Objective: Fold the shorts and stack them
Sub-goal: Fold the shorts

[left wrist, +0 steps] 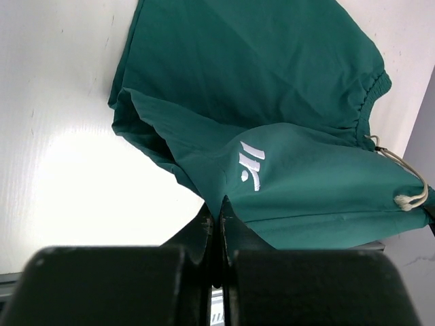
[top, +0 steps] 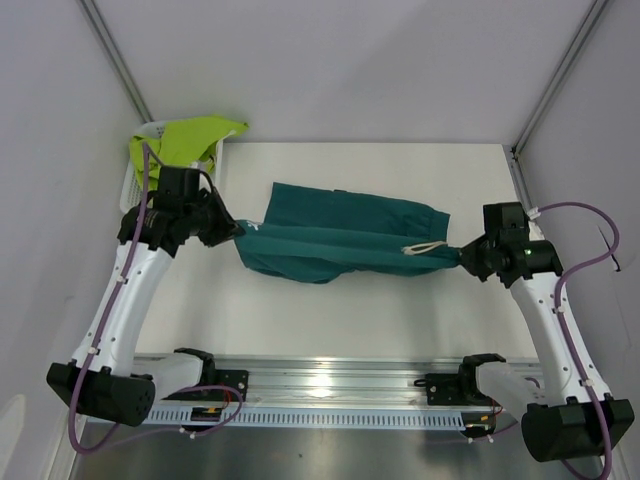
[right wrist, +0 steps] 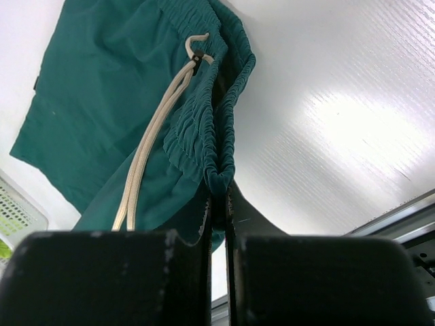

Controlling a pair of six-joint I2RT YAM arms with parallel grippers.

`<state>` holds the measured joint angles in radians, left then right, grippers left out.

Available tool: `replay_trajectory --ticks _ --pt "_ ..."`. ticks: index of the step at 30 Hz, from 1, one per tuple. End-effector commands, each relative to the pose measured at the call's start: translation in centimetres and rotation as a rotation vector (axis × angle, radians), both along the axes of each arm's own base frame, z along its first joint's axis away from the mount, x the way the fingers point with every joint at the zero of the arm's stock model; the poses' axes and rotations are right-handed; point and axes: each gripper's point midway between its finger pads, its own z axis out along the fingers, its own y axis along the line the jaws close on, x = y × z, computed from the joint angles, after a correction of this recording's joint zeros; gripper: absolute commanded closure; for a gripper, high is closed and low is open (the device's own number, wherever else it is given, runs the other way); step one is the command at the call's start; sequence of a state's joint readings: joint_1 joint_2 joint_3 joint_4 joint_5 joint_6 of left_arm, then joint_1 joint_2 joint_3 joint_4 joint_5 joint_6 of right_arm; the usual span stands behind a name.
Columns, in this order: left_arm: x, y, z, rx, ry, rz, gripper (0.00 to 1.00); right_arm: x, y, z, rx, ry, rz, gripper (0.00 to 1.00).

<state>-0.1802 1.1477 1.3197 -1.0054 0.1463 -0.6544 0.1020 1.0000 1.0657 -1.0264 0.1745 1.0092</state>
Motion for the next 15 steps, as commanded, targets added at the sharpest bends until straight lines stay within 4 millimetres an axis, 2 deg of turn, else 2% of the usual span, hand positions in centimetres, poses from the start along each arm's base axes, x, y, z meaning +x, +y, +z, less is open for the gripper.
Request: replay_trajectory --ticks 1,6,7,8,10,13,14,15 --pt "0.9 2.5 -0.6 0.079 -0.021 0.073 1.0 -0.2 -3.2 -0.8 -0.132 0.03 -0.076 1.0" --pt "2.7 2.2 -1.8 0.094 0.017 0.063 1.0 1.1 -3.5 -1.0 -0.145 0.039 -0.084 1.0" --pt "3.3 2.3 -2.6 0.105 0.045 0.065 1.0 1.4 -3.6 -1.0 -0.145 0.041 -0.087 1.0" --pt "4.0 2.3 -1.8 0.112 0.03 0.065 1.0 1.7 -3.6 -0.9 -0.143 0.043 -0.087 1.0" --pt "4.8 2.6 -2.3 0.134 0.051 0.077 1.0 2.9 -3.7 -0.5 -0.138 0.041 -0.092 1.0" --pt "6.9 2.8 -1.8 0.15 0.058 0.087 1.0 4.6 -3.9 0.1 -0.137 0.04 -0.095 1.0" --pt "7.6 2.7 -2.6 0.154 0.081 0.087 1.0 5.1 -3.9 0.2 -0.138 0.04 -0.098 1.0" --pt "8.3 2.8 -2.3 0.154 0.073 0.089 1.0 5.5 -3.9 0.3 -0.132 0.039 -0.095 1.0"
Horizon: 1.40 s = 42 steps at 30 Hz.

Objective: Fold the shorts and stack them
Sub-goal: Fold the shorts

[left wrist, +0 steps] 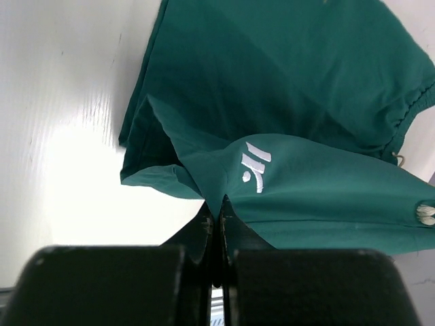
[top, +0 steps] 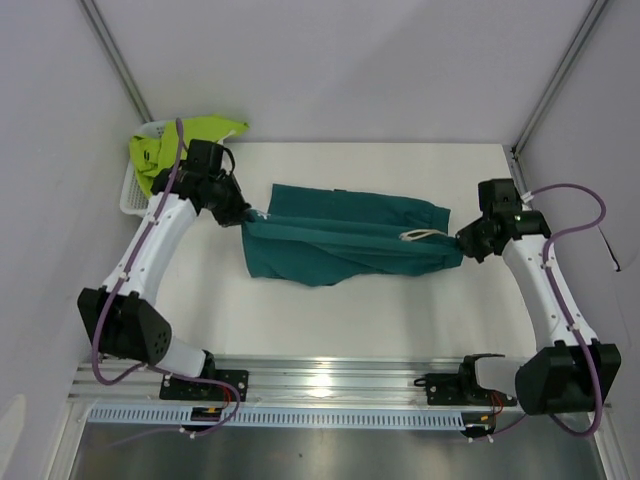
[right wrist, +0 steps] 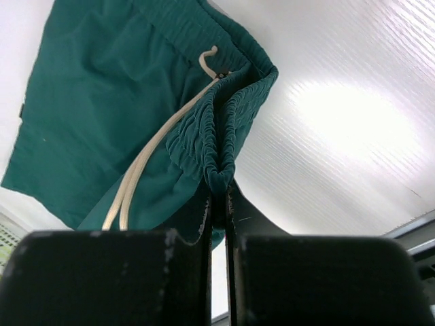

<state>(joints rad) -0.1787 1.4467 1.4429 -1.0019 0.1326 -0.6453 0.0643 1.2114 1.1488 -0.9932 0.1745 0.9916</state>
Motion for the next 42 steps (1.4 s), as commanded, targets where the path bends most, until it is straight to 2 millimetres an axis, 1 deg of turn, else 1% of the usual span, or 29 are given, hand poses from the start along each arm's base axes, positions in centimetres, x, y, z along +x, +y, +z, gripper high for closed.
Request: replay_trajectory --ticks 1,2,3,5,6,7,9,11,12,14,15,16,20,24,25,26,27,28,29,30,31,32,33,34,35,36,38,39,42 --pt "3.7 3.4 2.1 0.111 -0.096 0.079 1.0 2.8 -3.3 2.0 -0.118 -0.049 -0.07 1.0" --pt "4.5 3.3 0.8 0.116 -0.062 0.074 1.0 3.2 -3.3 2.0 -0.114 -0.048 -0.071 1.0" --pt "5.5 3.3 1.4 0.113 -0.076 0.079 1.0 3.8 -3.3 2.1 -0.111 -0.051 -0.071 1.0" --pt "6.5 3.2 0.5 0.112 -0.053 0.079 1.0 5.2 -3.3 2.0 -0.101 -0.05 -0.067 1.0" --pt "7.5 3.3 -0.7 0.112 -0.022 0.08 1.0 5.7 -3.2 2.0 -0.097 -0.052 -0.065 1.0" --pt "8.4 3.2 -0.6 0.108 -0.032 0.079 1.0 6.2 -4.1 2.0 -0.092 -0.05 -0.095 1.0" --pt "10.0 2.9 -2.5 0.1 0.011 0.076 1.0 7.9 -4.4 1.7 -0.083 -0.051 -0.099 1.0" --pt "11.6 2.5 -2.9 0.087 0.009 0.063 1.0 9.2 -4.6 1.5 -0.076 -0.049 -0.104 1.0" --pt "12.1 2.3 -4.9 0.082 0.057 0.056 1.0 10.6 -4.7 1.0 -0.073 -0.036 -0.104 1.0" --pt "13.3 1.9 -5.7 0.07 0.06 0.047 1.0 12.2 -4.9 0.5 -0.065 -0.033 -0.1 1.0" --pt "13.8 1.7 -6.2 0.058 0.066 0.041 1.0 13.7 -5.1 -0.1 -0.065 -0.023 -0.103 1.0" --pt "14.4 1.6 -7.8 0.054 0.085 0.04 1.0 14.4 -5.2 -0.3 -0.065 -0.023 -0.102 1.0" --pt "16.9 1.0 -8.7 -0.002 0.045 0.031 0.92 19.5 -5.5 -0.9 -0.055 -0.085 -0.073 1.0" --pt "18.6 1.7 -9.2 -0.016 0.015 0.062 0.89 24.4 -5.6 -0.7 -0.004 -0.183 -0.018 1.0" --pt "18.8 1.9 -9.4 -0.016 0.013 0.065 0.86 25.8 -5.5 -1.1 0.005 -0.205 0.001 1.0" --pt "19.1 1.9 -9.9 -0.016 0.018 0.065 0.79 27.2 -5.5 -0.8 0.016 -0.249 0.01 1.0" --pt "19.4 1.9 -9.8 -0.021 0.01 0.062 0.53 28.0 -5.3 -0.7 0.03 -0.274 0.042 0.97" --pt "19.6 1.8 -9.7 -0.024 0.002 0.055 0.37 29.2 -4.8 -1.3 0.053 -0.29 0.073 0.92" --pt "19.4 1.8 -10.1 -0.024 0.01 0.058 0.09 30.6 -4.6 -0.8 0.06 -0.342 0.11 0.81" --pt "19.3 1.8 -10.1 -0.024 0.011 0.06 0.02 31.4 -4.3 -0.8 0.077 -0.365 0.137 0.69" --pt "19.5 1.7 -9.6 -0.032 -0.01 0.056 0.01 32.7 -3.7 -0.5 0.112 -0.408 0.185 0.5" --pt "19.1 1.5 -9.8 -0.037 -0.01 0.05 0.01 33.2 -3.4 -0.4 0.125 -0.424 0.214 0.2" --pt "19.1 1.3 -8.5 -0.041 -0.046 0.044 0.01 33.5 -3.2 -0.2 0.131 -0.428 0.22 0.13" --pt "18.6 1.3 -9.0 -0.036 -0.047 0.038 0.01 33.5 -2.9 -0.4 0.138 -0.416 0.25 0.11" --pt "18.3 1.0 -8.6 -0.033 -0.055 0.027 0.01 34.2 -3.0 0.2 0.134 -0.427 0.254 0.1" --pt "18.1 0.8 -7.6 -0.03 -0.078 0.019 0.01 34.1 -3.1 0.2 0.129 -0.415 0.246 0.1" --pt "17.3 0.1 -7.4 -0.011 -0.079 -0.011 0.01 34.2 -3.4 0.7 0.128 -0.433 0.239 0.08" --pt "17.0 0.0 -6.7 -0.001 -0.09 -0.018 0.01 33.8 -3.7 1.1 0.128 -0.436 0.223 0.04" --pt "15.6 -1.2 -7.0 -0.003 -0.086 -0.041 0.01 33.6 -4.3 2.7 0.12 -0.481 0.209 0.01"
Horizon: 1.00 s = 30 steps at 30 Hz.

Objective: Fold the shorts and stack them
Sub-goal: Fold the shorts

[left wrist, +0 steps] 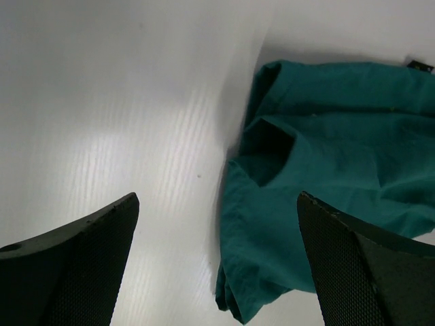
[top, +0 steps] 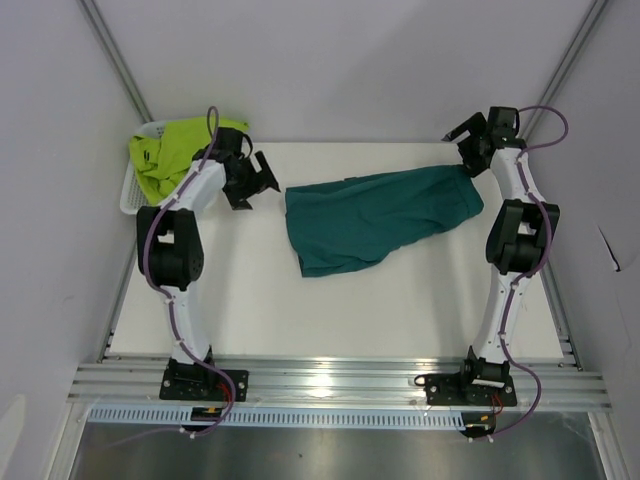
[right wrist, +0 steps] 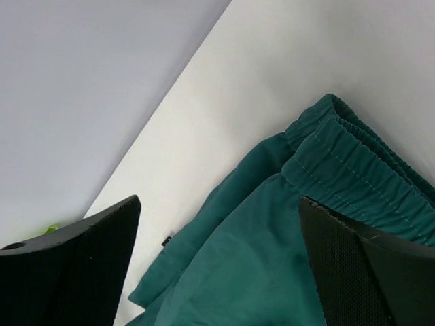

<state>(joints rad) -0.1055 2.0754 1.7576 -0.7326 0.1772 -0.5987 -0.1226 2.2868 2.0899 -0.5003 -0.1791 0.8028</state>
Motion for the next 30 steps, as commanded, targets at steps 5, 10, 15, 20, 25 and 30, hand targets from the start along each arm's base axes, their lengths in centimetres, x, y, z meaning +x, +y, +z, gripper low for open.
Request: replay_trajectory --ticks 5,10,15,20,25,30 --pt "-2.8 -1.9 6.1 0.026 -0.203 -0.046 0.01 -1.3 -1.0 5.6 -0.07 -0.116 0.05 0.01" --pt "-4.5 -4.0 8.0 -0.01 -0.312 -0.122 0.01 -2.7 0.0 4.1 -0.025 -0.137 0.12 0.32" --pt "-5.3 -7.6 8.5 -0.063 -0.362 -0.231 0.01 -3.6 0.7 2.7 0.027 -0.132 0.127 0.87" --pt "-5.0 -11.1 6.1 -0.123 -0.309 -0.306 0.08 -3.4 1.1 -0.2 0.076 -0.11 0.137 1.0" --pt "-3.1 -13.7 5.8 -0.181 -0.338 -0.345 0.22 -1.0 1.2 -0.8 0.124 -0.187 0.136 1.0" --pt "0.4 -15.7 4.1 -0.23 -0.331 -0.344 0.3 1.4 0.9 -3.4 0.162 -0.214 0.105 1.0"
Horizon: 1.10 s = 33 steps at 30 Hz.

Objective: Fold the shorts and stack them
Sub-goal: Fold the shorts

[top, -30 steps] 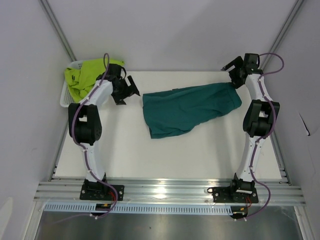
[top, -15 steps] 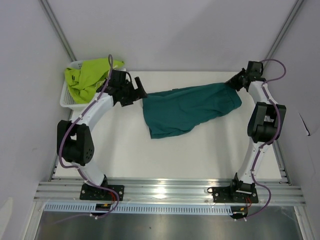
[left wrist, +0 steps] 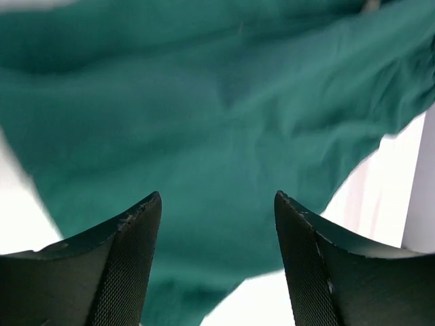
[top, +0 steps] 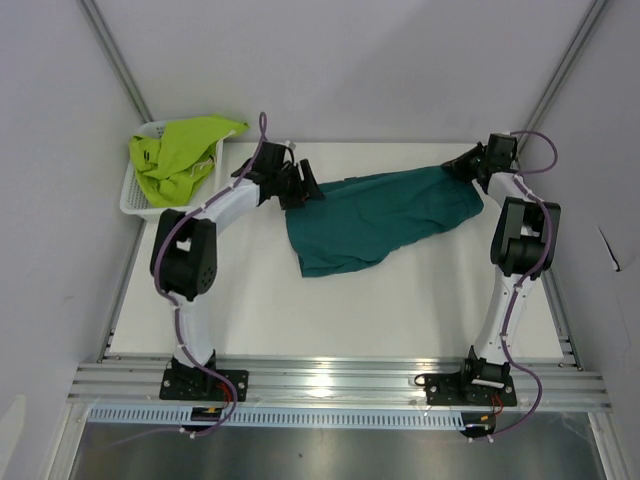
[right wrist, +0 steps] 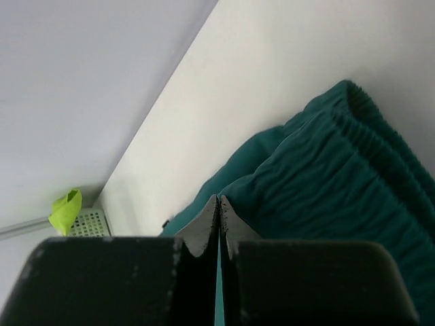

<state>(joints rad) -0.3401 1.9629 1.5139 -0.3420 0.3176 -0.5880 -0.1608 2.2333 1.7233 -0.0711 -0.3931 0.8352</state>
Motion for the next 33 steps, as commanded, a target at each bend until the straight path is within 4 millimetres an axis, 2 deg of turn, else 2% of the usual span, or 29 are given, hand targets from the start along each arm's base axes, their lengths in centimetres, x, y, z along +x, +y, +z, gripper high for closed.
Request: replay_trajectory --ticks 1,2,4,5,6,13,18,19,20,21,22,23,24,25,26,27,28,29,30,31,32,33 --pt "3.7 -2.1 1.6 -0.083 -0.068 -0.009 0.31 2.6 -0.5 -0.3 0.05 -0.07 -0.027 1.0" --pt "4.7 -2.4 2.2 -0.095 -0.082 -0.004 0.31 2.8 -0.6 -1.8 0.058 -0.05 -0.039 1.0" --pt "5.7 -2.3 -0.2 -0.109 -0.038 0.019 0.34 3.1 -0.7 -3.0 0.079 -0.04 -0.055 1.0" --pt "6.2 -2.1 -0.6 -0.116 -0.032 0.028 0.34 3.3 -0.7 -3.3 0.102 -0.042 -0.068 1.0" --pt "6.6 -1.6 -1.0 -0.125 -0.023 0.043 0.34 3.3 -0.7 -4.4 0.116 -0.026 -0.074 1.0" --pt "7.9 1.3 -2.8 -0.106 -0.006 0.105 0.33 3.4 -0.4 -8.0 0.192 0.012 -0.115 1.0" --pt "7.6 2.9 -3.6 -0.098 0.011 0.121 0.33 1.6 0.6 -8.9 0.188 0.016 -0.124 1.0" --pt "7.6 3.3 -3.6 -0.089 0.002 0.116 0.33 1.7 0.6 -7.0 0.178 -0.039 -0.134 1.0" --pt "7.5 3.7 -3.9 -0.077 0.007 0.118 0.32 -0.1 0.9 -8.5 0.179 0.0 -0.146 1.0" --pt "7.3 4.1 -3.6 -0.06 0.004 0.113 0.32 -0.8 1.0 -8.6 0.169 0.009 -0.183 1.0" --pt "7.1 4.5 -3.7 -0.046 0.004 0.118 0.31 -1.1 1.2 -6.0 0.163 -0.05 -0.195 1.0" --pt "6.9 5.1 -3.9 -0.035 0.01 0.127 0.31 -3.6 1.8 -8.0 0.165 0.001 -0.208 1.0" --pt "6.7 5.4 -3.0 -0.03 -0.008 0.125 0.31 -4.6 2.4 -7.8 0.166 0.002 -0.211 1.0" --pt "6.4 5.8 -3.1 -0.022 -0.005 0.13 0.31 -5.2 3.7 -7.3 0.159 -0.019 -0.211 1.0" --pt "6.3 6.2 -2.6 -0.021 -0.017 0.134 0.3 -5.9 4.4 -5.5 0.151 -0.047 -0.208 1.0" --pt "5.8 6.4 -2.4 -0.011 -0.02 0.13 0.3 -7.9 5.2 -6.8 0.138 -0.004 -0.211 1.0" --pt "5.6 6.7 -1.0 -0.005 -0.046 0.132 0.3 -9.0 7.5 -6.6 0.127 0.001 -0.179 1.0" --pt "5.1 7.2 -1.1 0.021 -0.042 0.145 0.3 -9.7 8.5 -5.0 0.109 -0.028 -0.182 1.0" --pt "4.7 7.5 -0.6 0.034 -0.046 0.147 0.29 -11.7 9.5 -6.2 0.088 0.007 -0.176 1.0" --pt "4.3 7.8 0.8 0.034 -0.072 0.151 0.28 -12.6 10.6 -6.1 0.075 0.012 -0.162 1.0" --pt "3.8 8.0 1.0 0.041 -0.077 0.154 0.28 -13.6 12.8 -4.8 0.059 -0.013 -0.132 1.0" --pt "3.5 8.1 1.8 0.044 -0.093 0.154 0.28 -14.4 13.7 -4.7 0.048 -0.009 -0.113 0.97"
